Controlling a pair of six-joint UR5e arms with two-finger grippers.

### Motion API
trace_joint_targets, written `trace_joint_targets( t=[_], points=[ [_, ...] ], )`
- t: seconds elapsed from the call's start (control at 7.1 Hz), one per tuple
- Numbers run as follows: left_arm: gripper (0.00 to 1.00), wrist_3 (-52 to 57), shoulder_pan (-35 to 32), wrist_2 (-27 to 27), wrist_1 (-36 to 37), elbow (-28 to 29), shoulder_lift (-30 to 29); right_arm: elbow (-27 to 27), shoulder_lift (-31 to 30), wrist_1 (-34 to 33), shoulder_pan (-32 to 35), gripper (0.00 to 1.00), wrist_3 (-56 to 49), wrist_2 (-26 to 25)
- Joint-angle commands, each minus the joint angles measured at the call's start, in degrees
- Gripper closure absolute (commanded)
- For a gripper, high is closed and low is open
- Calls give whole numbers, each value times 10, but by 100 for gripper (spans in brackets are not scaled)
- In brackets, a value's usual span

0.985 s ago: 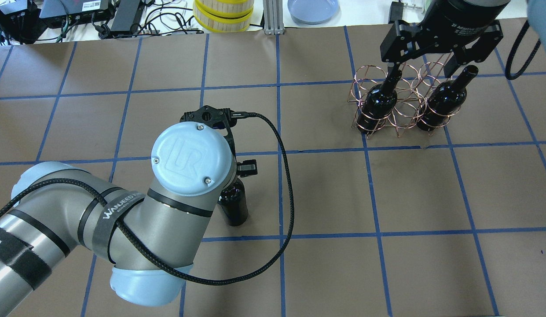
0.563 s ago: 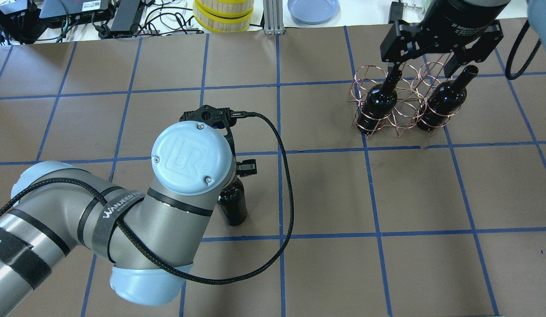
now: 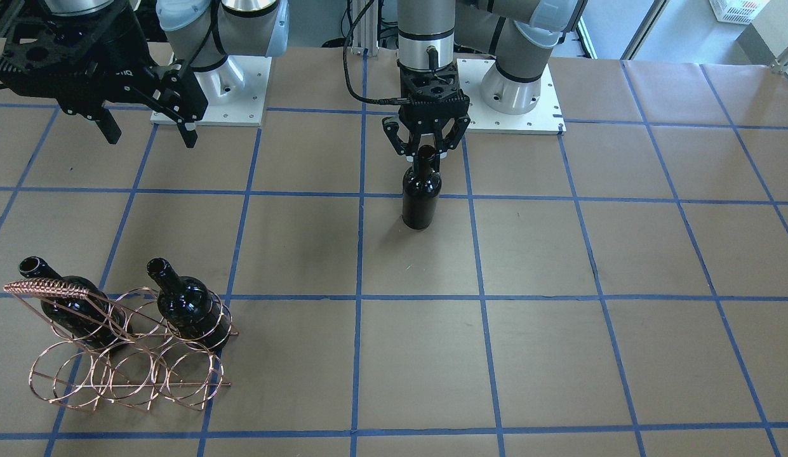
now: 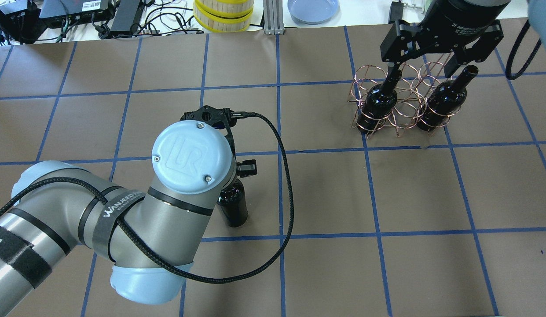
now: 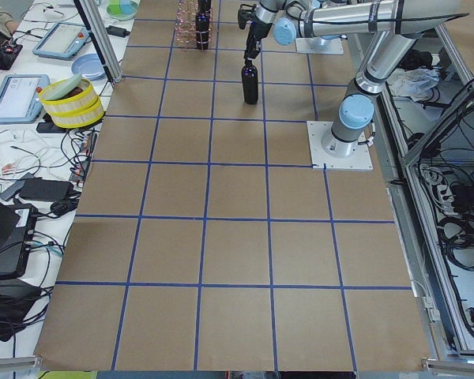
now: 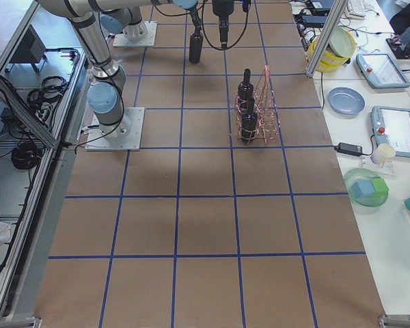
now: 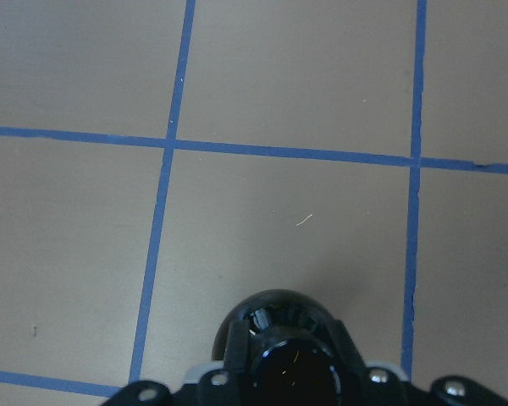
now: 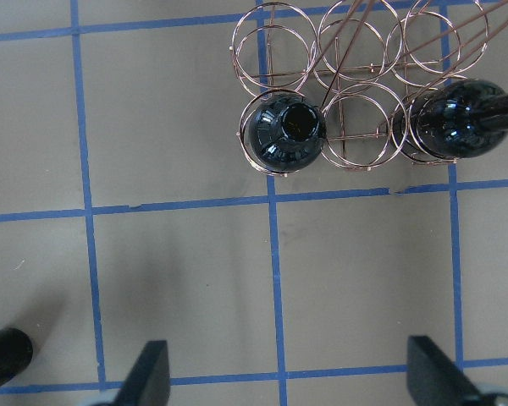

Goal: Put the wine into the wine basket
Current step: 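Set the bottle down and open the left gripper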

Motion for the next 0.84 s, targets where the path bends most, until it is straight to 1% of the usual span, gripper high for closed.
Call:
trace_joint_targets(
  t=[0.0,0.14,0.42,0.56,0.7],
  points=[
    [56,-2,0,1,-2,1,0,0,0,0,0,0,0,0],
    [52,-1,1,1,-3,1,0,0,0,0,0,0,1,0],
    [52,0,2,1,-5,1,0,0,0,0,0,0,0,0],
    [44,0,3,0,-11,6,-1,0,0,0,0,0,1,0],
    [30,8,4,-1,-38,20,0,0,0,1,0,0,0,0]
  ],
)
